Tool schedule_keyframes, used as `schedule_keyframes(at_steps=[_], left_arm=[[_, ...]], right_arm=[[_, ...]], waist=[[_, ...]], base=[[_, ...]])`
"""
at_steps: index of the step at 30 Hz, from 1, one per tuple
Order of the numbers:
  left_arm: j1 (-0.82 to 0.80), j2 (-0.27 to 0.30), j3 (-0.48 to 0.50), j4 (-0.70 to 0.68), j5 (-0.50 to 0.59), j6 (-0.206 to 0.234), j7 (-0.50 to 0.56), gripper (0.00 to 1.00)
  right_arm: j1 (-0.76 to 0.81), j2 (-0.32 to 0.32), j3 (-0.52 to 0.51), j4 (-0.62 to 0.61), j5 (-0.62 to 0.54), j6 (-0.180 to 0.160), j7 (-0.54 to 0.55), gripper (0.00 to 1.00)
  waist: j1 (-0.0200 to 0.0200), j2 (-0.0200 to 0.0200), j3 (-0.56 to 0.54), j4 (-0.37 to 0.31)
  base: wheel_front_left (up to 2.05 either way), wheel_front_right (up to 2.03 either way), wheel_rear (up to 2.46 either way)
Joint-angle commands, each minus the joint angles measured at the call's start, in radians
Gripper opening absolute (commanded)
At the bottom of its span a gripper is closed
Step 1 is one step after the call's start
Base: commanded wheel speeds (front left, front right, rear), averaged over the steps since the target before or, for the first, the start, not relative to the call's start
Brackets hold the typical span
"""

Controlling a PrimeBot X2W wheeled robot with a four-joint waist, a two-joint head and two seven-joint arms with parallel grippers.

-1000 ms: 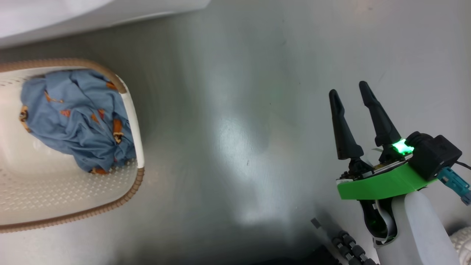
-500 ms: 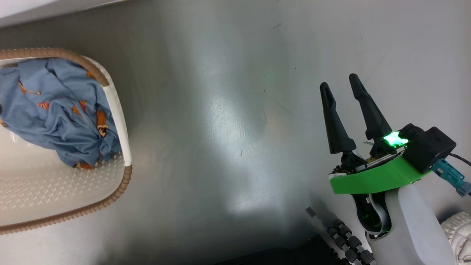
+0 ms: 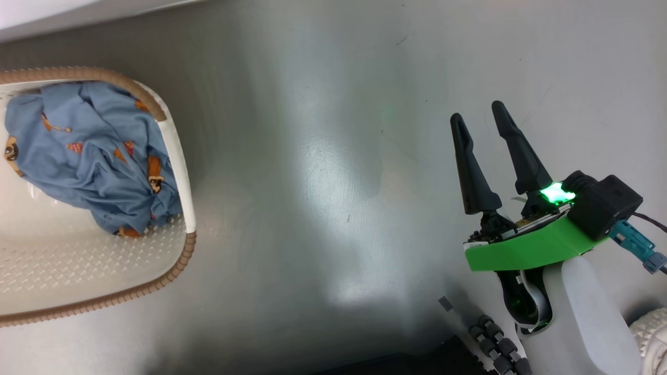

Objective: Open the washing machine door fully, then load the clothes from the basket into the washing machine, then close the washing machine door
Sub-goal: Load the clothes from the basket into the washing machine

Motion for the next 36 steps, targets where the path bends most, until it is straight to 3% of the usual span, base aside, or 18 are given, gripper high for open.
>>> schedule_keyframes(at_steps=[1,2,3,10,18,31,36], left_arm=[[0.003,0.047,0.005,-0.009,-0.018,-0.003,0.022,0.00],[0.002,0.045,0.003,0.010,-0.039,-0.003,0.048,0.47],[0.000,0.046,0.000,0.028,-0.053,-0.003,0.077,1.00],[-0.019,0.034,-0.017,0.102,-0.106,0.002,0.189,1.00],[0.043,-0.007,-0.025,0.113,-0.127,0.013,0.180,1.00],[0.273,-0.067,-0.050,0.015,-0.152,0.036,0.126,1.00],[0.398,-0.070,-0.046,-0.106,-0.166,0.067,0.107,1.00]], right_arm=[[0.036,0.008,0.026,-0.015,0.005,0.003,-0.005,1.00],[0.038,0.008,0.026,-0.014,0.005,0.003,-0.005,1.00],[0.039,0.008,0.025,-0.012,0.004,0.003,-0.005,1.00],[0.039,0.008,0.018,0.000,0.000,0.003,-0.005,1.00],[0.044,0.008,0.002,0.015,-0.004,0.003,-0.005,1.00],[0.080,0.002,-0.016,0.040,-0.025,0.003,-0.005,1.00],[0.091,-0.006,-0.028,0.036,-0.033,0.003,-0.005,1.00]], waist=[[0.0000,0.0000,-0.003,0.002],[0.0000,0.0000,-0.006,0.003],[0.0000,0.0000,-0.008,0.005],[0.0000,0.0000,-0.032,0.024],[0.0000,0.0000,-0.097,0.051],[0.0000,0.0000,-0.231,0.108],[0.0000,0.0000,-0.258,0.126]], base=[[0.00,0.00,0.00],[0.00,0.00,0.00],[0.00,0.00,0.00],[0.00,0.00,0.00],[0.00,0.00,0.00],[0.00,0.00,0.00],[0.00,0.00,0.00]])
